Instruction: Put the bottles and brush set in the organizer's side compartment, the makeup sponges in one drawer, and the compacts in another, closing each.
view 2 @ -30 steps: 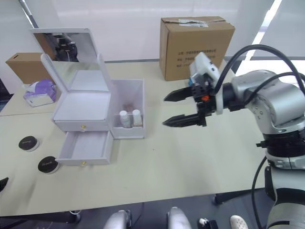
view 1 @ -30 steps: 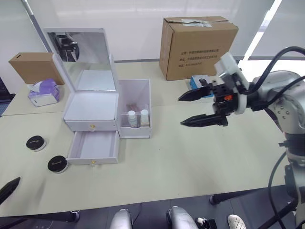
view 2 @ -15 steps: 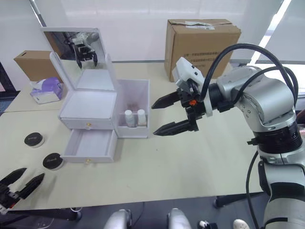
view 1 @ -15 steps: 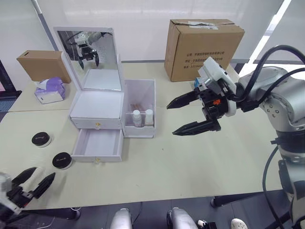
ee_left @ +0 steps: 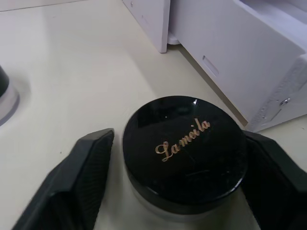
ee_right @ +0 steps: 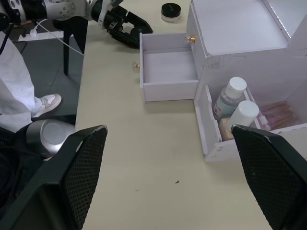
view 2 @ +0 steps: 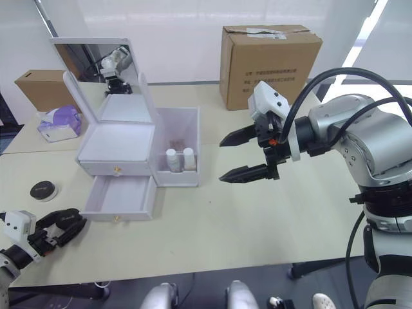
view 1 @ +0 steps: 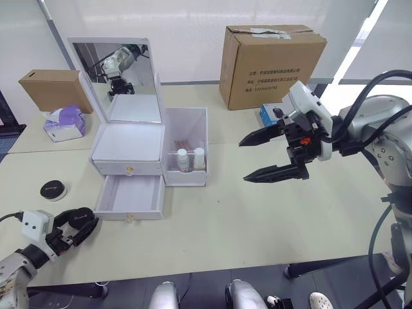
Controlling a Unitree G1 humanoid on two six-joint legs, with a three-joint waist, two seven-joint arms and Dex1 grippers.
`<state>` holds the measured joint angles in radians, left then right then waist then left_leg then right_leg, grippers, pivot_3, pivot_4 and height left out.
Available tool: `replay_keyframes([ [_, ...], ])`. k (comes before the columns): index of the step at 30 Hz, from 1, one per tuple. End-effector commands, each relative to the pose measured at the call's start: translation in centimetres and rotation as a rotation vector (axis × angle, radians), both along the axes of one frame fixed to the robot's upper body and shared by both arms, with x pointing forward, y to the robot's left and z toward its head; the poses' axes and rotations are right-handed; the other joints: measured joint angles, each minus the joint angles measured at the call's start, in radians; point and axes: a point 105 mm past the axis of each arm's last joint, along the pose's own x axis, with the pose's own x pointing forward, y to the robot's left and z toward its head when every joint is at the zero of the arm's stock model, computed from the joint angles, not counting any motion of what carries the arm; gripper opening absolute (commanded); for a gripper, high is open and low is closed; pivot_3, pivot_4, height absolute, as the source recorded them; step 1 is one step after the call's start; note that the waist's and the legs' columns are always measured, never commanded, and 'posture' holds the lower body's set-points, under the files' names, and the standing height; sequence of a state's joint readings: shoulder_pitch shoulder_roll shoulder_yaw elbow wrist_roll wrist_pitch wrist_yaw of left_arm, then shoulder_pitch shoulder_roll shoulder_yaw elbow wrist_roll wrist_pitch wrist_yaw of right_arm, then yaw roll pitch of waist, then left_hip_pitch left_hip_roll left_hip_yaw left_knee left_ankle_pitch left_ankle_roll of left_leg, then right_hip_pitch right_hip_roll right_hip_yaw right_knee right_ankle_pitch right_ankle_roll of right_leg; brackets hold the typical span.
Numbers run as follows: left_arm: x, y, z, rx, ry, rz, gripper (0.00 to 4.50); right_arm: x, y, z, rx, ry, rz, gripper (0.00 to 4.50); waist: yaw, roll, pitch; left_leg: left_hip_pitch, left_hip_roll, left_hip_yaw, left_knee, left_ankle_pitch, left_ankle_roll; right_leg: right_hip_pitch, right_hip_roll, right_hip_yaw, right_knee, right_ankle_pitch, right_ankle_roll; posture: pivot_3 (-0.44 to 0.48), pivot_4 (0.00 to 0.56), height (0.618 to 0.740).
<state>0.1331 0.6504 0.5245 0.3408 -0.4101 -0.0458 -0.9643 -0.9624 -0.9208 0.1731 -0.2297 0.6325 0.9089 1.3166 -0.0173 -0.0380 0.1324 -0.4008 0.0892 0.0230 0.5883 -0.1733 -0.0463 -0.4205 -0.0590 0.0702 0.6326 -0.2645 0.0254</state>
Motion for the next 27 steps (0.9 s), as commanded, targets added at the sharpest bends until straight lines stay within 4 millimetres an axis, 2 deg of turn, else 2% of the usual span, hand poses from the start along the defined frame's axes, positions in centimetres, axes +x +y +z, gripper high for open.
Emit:
replay_keyframes([
  [1,0.1,1.4,1.9,0.055,-0.051,0.031,2.92,-0.3,-0.2,1.2,0.014,-0.048,-0.007,4.5,0.0,0.0,0.0,0.0,0.0,0.0,0.0,0.0,0.0,0.0,0.0,0.0,0.0,0.0,0.0,0.0,0.15,0.74],
  [3,0.1,2.1,3.2,0.023,-0.096,0.056,2.93,-0.2,-0.1,1.1,0.015,-0.05,-0.009,4.5,0.0,0.0,0.0,0.0,0.0,0.0,0.0,0.0,0.0,0.0,0.0,0.0,0.0,0.0,0.0,0.0,0.15,0.74],
  [6,0.6,1.5,6.2,-0.04,-0.18,0.01,2.93,-0.3,0.0,1.0,0.018,-0.051,-0.012,4.5,-0.001,0.0,0.0,0.0,0.0,0.0,0.0,0.0,0.0,0.0,0.0,0.0,0.0,0.0,0.0,0.0,0.15,0.74],
  [8,1.2,0.7,7.7,-0.063,-0.214,-0.034,2.93,-0.3,0.0,1.0,0.022,-0.051,-0.014,4.5,0.005,0.0,0.0,-0.001,0.0,0.0,0.0,0.0,0.0,0.0,0.0,0.0,0.0,0.0,0.0,0.0,0.15,0.74],
  [11,2.8,-2.4,9.7,-0.077,-0.251,-0.167,2.93,-0.4,0.1,1.2,0.034,-0.05,-0.007,4.5,0.009,0.0,0.0,-0.003,0.0,0.0,0.001,0.0,-0.001,0.0,-0.001,-0.001,-0.001,0.0,0.001,0.0,0.15,0.74],
  [13,3.2,-3.9,9.9,-0.086,-0.225,-0.231,2.93,-0.5,0.1,1.3,0.04,-0.052,-0.007,4.5,0.009,0.0,0.0,-0.004,0.0,0.001,0.002,0.0,-0.001,0.0,-0.001,-0.001,-0.001,0.001,0.002,0.0,0.15,0.74],
  [16,3.7,-6.7,9.0,-0.028,-0.13,-0.401,2.93,-0.5,-0.3,1.1,0.033,-0.087,-0.029,4.5,0.004,0.001,0.0,-0.004,0.0,0.0,0.002,0.001,0.001,0.003,0.0,0.0,0.0,0.005,0.004,0.0,0.15,0.74],
  [18,4.1,-7.7,8.5,0.005,-0.102,-0.445,2.93,-0.7,-0.4,1.0,0.034,-0.089,-0.042,4.5,0.003,0.002,0.0,-0.004,0.0,-0.001,0.002,0.001,0.001,0.003,0.001,0.0,0.0,0.006,0.005,0.0,0.15,0.74],
  [22,5.0,-8.3,7.8,0.052,-0.094,-0.473,2.93,-0.7,-0.7,0.9,0.04,-0.108,-0.073,4.5,-0.002,0.002,0.0,-0.004,0.0,-0.002,0.002,0.001,0.001,0.002,0.003,0.002,0.001,0.005,0.007,0.0,0.15,0.74],
  [27,5.3,-7.1,7.4,0.043,-0.09,-0.474,2.93,-0.7,-1.3,0.8,0.041,-0.113,-0.109,4.5,0.0,0.003,-0.001,-0.003,0.0,-0.003,0.002,0.001,0.002,0.002,0.004,0.002,0.001,0.006,0.007,0.0,0.15,0.74],
])
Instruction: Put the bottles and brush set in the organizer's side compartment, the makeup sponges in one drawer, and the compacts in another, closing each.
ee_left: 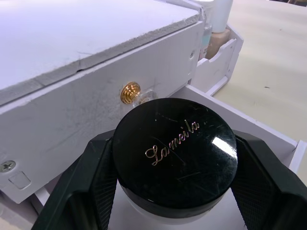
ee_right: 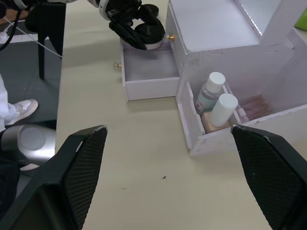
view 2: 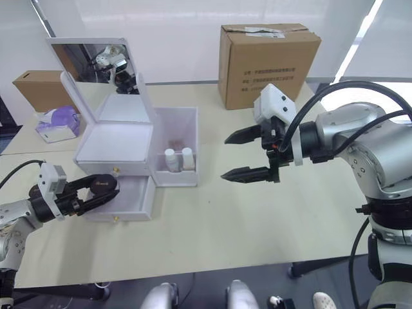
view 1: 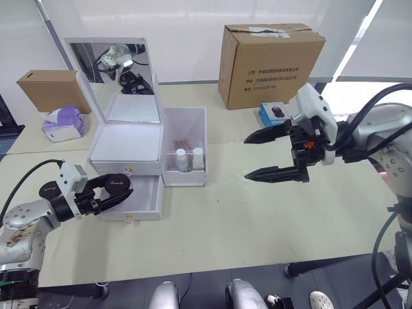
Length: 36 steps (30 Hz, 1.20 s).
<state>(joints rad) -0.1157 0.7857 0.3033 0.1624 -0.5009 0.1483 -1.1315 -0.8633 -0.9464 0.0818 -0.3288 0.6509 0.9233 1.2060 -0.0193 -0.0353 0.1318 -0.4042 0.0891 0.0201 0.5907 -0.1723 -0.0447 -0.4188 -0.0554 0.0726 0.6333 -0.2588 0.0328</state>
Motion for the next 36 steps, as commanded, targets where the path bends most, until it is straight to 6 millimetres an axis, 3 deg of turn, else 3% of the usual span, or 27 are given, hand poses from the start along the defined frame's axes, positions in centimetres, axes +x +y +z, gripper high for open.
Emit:
replay_keyframes([
  [1,0.2,1.2,0.7,0.016,-0.037,0.003,2.93,-0.5,-0.5,1.0,0.014,-0.044,-0.013,4.5,0.003,0.0,0.0,0.0,0.0,0.0,0.0,0.0,0.0,0.0,0.0,0.0,0.0,0.0,0.0,0.0,0.15,0.74],
  [7,-0.5,2.4,-0.1,0.019,0.0,0.0,2.93,-0.6,-0.6,1.0,0.02,-0.041,-0.022,4.5,0.003,0.001,0.0,0.0,0.0,0.0,0.0,0.0,0.0,0.0,0.0,0.0,0.0,-0.001,-0.002,0.0,0.15,0.74],
  [19,-0.2,1.7,-1.0,0.002,-0.001,-0.034,2.93,-0.5,-0.3,1.0,0.023,-0.047,-0.029,4.5,0.004,0.002,-0.001,0.0,0.0,0.0,0.0,0.0,0.0,0.0,0.0,0.0,0.0,-0.001,-0.001,0.0,0.15,0.74],
  [28,0.4,-0.3,-0.2,0.061,-0.065,-0.098,2.93,-0.5,-0.3,0.9,0.026,-0.042,-0.037,4.5,0.007,0.002,-0.001,0.0,0.0,0.0,0.001,0.0,0.0,0.001,-0.001,0.0,0.0,0.0,0.0,0.0,0.15,0.74],
  [36,0.4,0.5,0.1,0.093,-0.061,-0.075,2.93,-0.4,-0.2,1.0,0.031,-0.048,-0.04,4.5,0.006,0.002,-0.001,0.0,0.0,0.0,0.001,0.0,0.0,0.0,-0.001,0.0,0.002,0.0,0.0,0.0,0.15,0.74],
])
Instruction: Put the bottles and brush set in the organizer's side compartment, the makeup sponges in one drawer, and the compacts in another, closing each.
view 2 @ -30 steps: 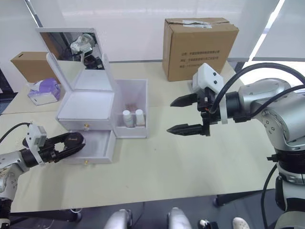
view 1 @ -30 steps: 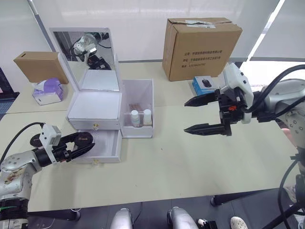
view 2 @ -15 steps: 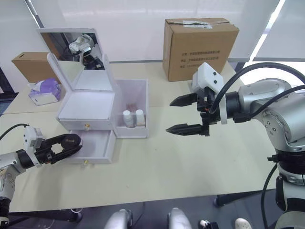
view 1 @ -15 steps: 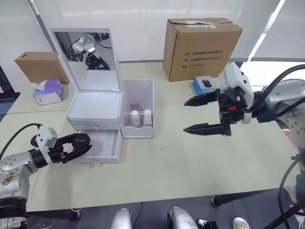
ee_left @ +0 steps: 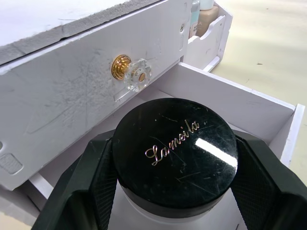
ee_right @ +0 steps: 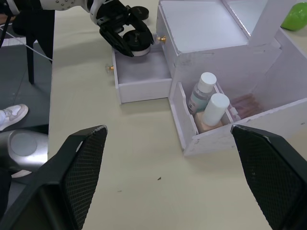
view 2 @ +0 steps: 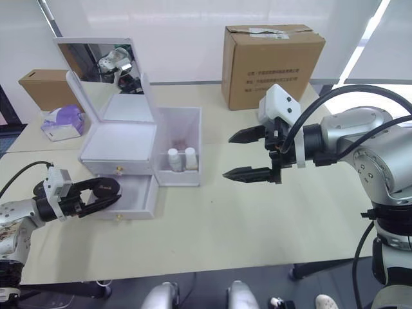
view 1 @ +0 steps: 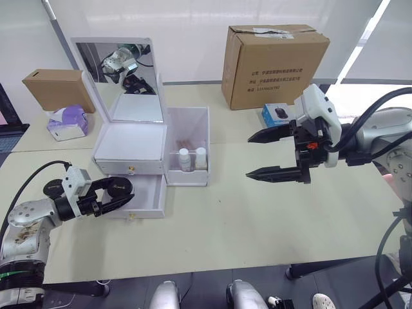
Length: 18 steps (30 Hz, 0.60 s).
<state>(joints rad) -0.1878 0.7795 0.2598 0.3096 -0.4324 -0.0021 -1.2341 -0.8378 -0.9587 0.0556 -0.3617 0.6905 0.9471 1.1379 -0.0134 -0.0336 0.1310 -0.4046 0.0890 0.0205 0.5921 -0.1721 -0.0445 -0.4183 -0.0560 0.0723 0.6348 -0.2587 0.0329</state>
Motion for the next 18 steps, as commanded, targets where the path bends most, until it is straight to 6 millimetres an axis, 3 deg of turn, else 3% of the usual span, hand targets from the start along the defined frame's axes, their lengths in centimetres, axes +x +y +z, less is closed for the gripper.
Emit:
replay_keyframes([
  [1,-0.1,0.6,1.1,0.025,-0.035,0.006,2.93,-0.2,-0.1,1.0,0.012,-0.04,0.003,4.5,-0.001,0.0,0.0,0.0,0.0,0.0,0.0,0.0,0.0,0.0,0.0,0.0,0.0,0.0,0.0,0.0,0.15,0.74],
  [2,-0.2,0.6,1.1,0.023,-0.034,0.006,2.93,-0.2,-0.1,1.0,0.013,-0.04,0.004,4.5,-0.001,0.0,0.0,0.0,0.0,0.0,0.0,0.0,0.0,0.0,0.0,0.0,0.002,0.0,0.0,0.0,0.15,0.74],
  [7,-0.2,0.7,1.4,0.027,-0.052,0.012,4.48,-0.1,-0.1,1.0,0.015,-0.041,0.004,4.5,-0.001,0.0,0.0,0.0,0.0,0.0,0.0,0.0,0.0,-0.001,0.0,0.0,0.005,-0.001,0.0,0.0,0.15,0.74],
  [14,-0.3,1.2,3.4,-0.005,-0.098,0.033,4.48,-0.1,-0.2,1.0,0.012,-0.037,0.001,4.5,-0.001,0.0,0.0,0.0,0.0,0.0,0.001,0.0,0.0,-0.001,0.0,0.0,0.005,-0.002,0.001,0.0,0.15,0.74],
  [18,-1.8,1.4,3.9,-0.04,-0.076,0.059,4.48,0.0,-0.5,0.8,0.012,-0.03,0.0,4.5,-0.003,0.0,0.0,0.001,0.0,0.0,0.001,0.0,0.0,-0.001,0.0,0.0,0.006,-0.002,0.001,0.0,0.15,0.74],
])
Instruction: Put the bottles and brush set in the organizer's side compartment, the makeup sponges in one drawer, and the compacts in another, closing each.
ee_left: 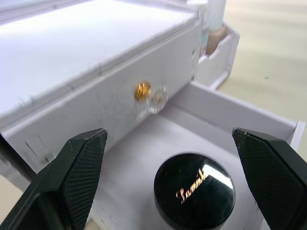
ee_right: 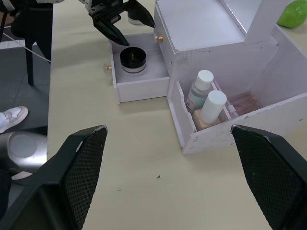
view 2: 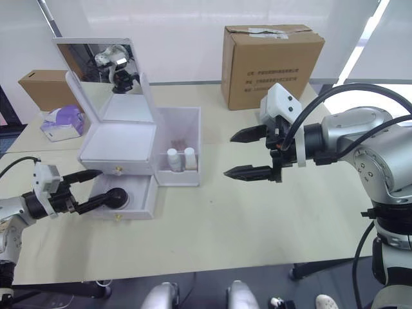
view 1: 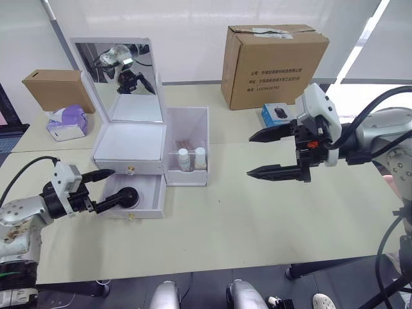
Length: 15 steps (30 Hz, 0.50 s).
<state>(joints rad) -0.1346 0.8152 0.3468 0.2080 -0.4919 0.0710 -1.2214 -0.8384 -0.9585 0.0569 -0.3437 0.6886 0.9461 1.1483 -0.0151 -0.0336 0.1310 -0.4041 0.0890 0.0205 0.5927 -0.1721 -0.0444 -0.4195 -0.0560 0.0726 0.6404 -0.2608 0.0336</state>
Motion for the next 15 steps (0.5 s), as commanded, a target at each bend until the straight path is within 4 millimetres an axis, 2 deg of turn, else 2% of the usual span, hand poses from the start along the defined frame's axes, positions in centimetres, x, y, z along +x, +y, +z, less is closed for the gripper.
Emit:
replay_keyframes([
  [1,-1.1,0.6,1.7,-0.024,-0.034,0.036,4.48,-0.2,-0.4,0.9,0.007,-0.043,0.002,4.5,-0.003,0.0,0.0,0.001,0.0,0.0,0.0,0.0,0.0,0.0,0.0,0.0,0.0,0.0,0.0,0.0,0.15,0.74],
  [2,-1.5,1.4,1.8,-0.045,-0.034,0.084,4.48,-0.1,-0.5,0.8,0.007,-0.04,0.001,4.5,-0.004,0.0,0.0,0.001,0.0,0.0,0.0,0.0,0.0,0.0,0.0,0.0,0.001,-0.001,0.0,0.0,0.15,0.74],
  [6,-4.5,7.4,1.2,-0.098,-0.051,0.431,4.48,1.3,-0.5,0.6,0.025,-0.049,-0.006,4.5,-0.02,0.0,0.0,0.003,0.001,0.0,-0.001,0.0,0.0,0.0,0.001,0.001,0.001,-0.003,0.001,0.0,0.15,0.74],
  [9,-5.8,9.4,0.5,-0.107,-0.044,0.575,4.48,1.9,-0.2,0.5,0.034,-0.061,0.006,4.5,-0.023,0.0,0.0,0.005,0.0,0.0,-0.001,0.0,0.0,0.001,0.0,0.001,0.002,-0.005,0.003,0.0,0.15,0.74],
  [13,-8.9,11.4,-0.5,-0.113,-0.073,0.788,4.48,2.6,0.9,0.7,0.058,-0.1,0.045,4.5,-0.022,0.0,0.0,0.004,0.0,0.0,-0.001,0.0,0.0,0.002,-0.001,0.0,0.002,-0.007,0.0,0.0,0.15,0.74],
  [15,-11.5,11.8,-1.0,-0.179,-0.116,0.924,4.48,3.0,1.7,0.8,0.075,-0.125,0.066,4.5,-0.02,-0.001,-0.001,0.004,0.0,0.001,0.0,0.0,0.0,0.002,-0.001,0.0,0.002,-0.007,-0.001,0.0,0.15,0.74],
])
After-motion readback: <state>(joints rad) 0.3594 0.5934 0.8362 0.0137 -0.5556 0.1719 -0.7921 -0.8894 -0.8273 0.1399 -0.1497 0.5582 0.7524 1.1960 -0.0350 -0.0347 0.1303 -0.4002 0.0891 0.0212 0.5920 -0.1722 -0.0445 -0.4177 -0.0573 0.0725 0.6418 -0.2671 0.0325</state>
